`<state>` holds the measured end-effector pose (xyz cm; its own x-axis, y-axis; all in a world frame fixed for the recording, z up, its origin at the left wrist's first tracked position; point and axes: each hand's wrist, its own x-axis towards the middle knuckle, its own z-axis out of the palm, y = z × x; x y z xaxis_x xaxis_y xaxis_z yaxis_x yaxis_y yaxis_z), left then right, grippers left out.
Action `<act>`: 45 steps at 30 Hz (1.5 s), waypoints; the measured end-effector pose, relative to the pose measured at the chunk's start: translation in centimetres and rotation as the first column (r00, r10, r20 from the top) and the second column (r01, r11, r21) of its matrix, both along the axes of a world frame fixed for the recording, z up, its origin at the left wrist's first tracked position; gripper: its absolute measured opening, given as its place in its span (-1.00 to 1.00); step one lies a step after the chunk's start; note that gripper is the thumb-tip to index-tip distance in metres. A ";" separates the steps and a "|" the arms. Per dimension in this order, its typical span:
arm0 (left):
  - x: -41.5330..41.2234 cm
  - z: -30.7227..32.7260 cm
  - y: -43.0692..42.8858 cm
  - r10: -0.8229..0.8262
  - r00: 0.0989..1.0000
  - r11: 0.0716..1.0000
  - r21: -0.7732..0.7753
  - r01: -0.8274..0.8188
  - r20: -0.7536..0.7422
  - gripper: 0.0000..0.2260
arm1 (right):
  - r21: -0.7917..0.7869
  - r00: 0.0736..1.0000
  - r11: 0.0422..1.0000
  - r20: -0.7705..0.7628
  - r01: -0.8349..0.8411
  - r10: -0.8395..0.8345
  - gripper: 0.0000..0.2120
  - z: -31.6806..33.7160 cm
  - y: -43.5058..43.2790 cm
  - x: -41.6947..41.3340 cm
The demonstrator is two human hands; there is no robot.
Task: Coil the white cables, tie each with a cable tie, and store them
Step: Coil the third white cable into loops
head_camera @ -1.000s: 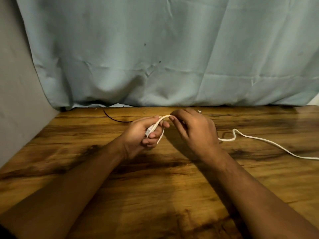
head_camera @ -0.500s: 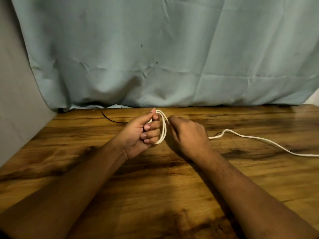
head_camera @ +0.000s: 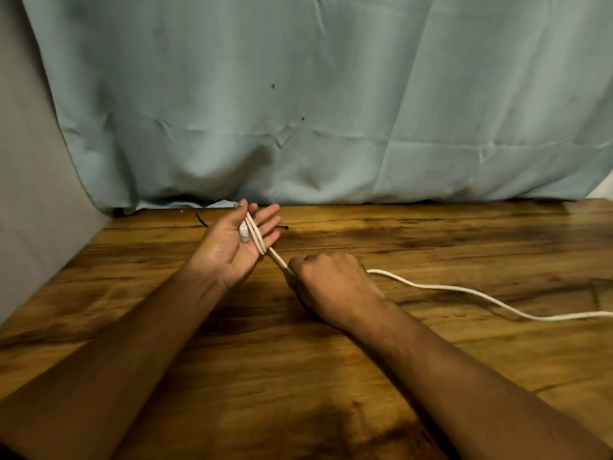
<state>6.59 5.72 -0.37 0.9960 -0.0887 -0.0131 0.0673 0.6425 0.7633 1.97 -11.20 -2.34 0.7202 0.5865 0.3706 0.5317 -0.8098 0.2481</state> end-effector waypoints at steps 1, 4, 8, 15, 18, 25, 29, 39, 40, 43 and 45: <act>0.3 -0.3 0.3 -0.006 1.000 0.998 0.065 0.006 0.006 -0.67 | 0.019 0.999 0.999 -0.022 -0.035 0.036 -0.83 0.3 -0.1 -0.2; 0.9 -1.0 0.6 -0.008 0.999 0.969 0.246 -0.003 0.045 -0.69 | 0.138 0.987 0.982 -0.075 -0.130 0.141 -0.83 1.4 -0.9 -0.7; -0.2 -1.0 -0.4 0.013 0.991 0.930 0.363 -0.060 0.133 -0.71 | 0.327 0.969 0.921 -0.051 -0.211 0.240 -0.90 2.2 -2.3 -0.3; -0.9 -2.0 -1.1 -0.202 0.953 0.687 0.726 -0.027 0.227 -0.68 | 0.493 0.967 0.832 0.091 -0.253 0.239 -0.78 1.7 -4.3 2.0; -1.4 -1.7 -1.8 -0.232 0.952 0.700 0.714 0.020 0.201 -0.69 | 0.530 0.969 0.812 0.166 -0.245 0.183 -0.76 1.6 -4.9 2.4; -2.8 0.2 -2.5 -0.476 0.867 0.832 0.396 0.389 0.149 -0.71 | 0.395 0.994 0.919 0.102 -0.004 -0.040 -0.56 1.3 -5.4 2.9; -3.1 0.2 -2.5 -0.514 0.846 0.833 0.317 0.454 0.139 -0.75 | 0.358 0.997 0.933 0.035 0.049 -0.066 -0.57 0.9 -4.7 2.8; -2.9 1.1 -2.8 -0.412 0.900 0.910 0.013 0.414 0.144 -0.81 | 0.116 0.991 0.984 0.008 0.131 -0.133 -0.69 -1.4 -3.7 3.4; -2.5 1.2 -2.5 -0.404 0.902 0.912 -0.001 0.409 0.153 -0.79 | 0.071 0.990 0.988 0.041 0.134 -0.138 -0.71 -1.7 -3.4 3.4; -1.4 1.0 -1.4 -0.317 0.942 0.947 -0.012 0.320 0.110 -0.74 | -0.001 0.993 0.994 0.059 0.105 -0.105 -0.79 -1.5 -2.3 2.7; -0.9 0.7 -0.6 -0.214 0.974 0.976 -0.018 0.215 0.071 -0.73 | -0.025 0.999 0.999 0.017 0.041 -0.041 -0.79 -0.9 -1.6 1.7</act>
<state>5.64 5.09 0.37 0.9522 -0.2997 0.0596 0.1538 0.6385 0.7541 3.63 -12.78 -3.22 0.7377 0.5660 0.3680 0.4941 -0.8241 0.2770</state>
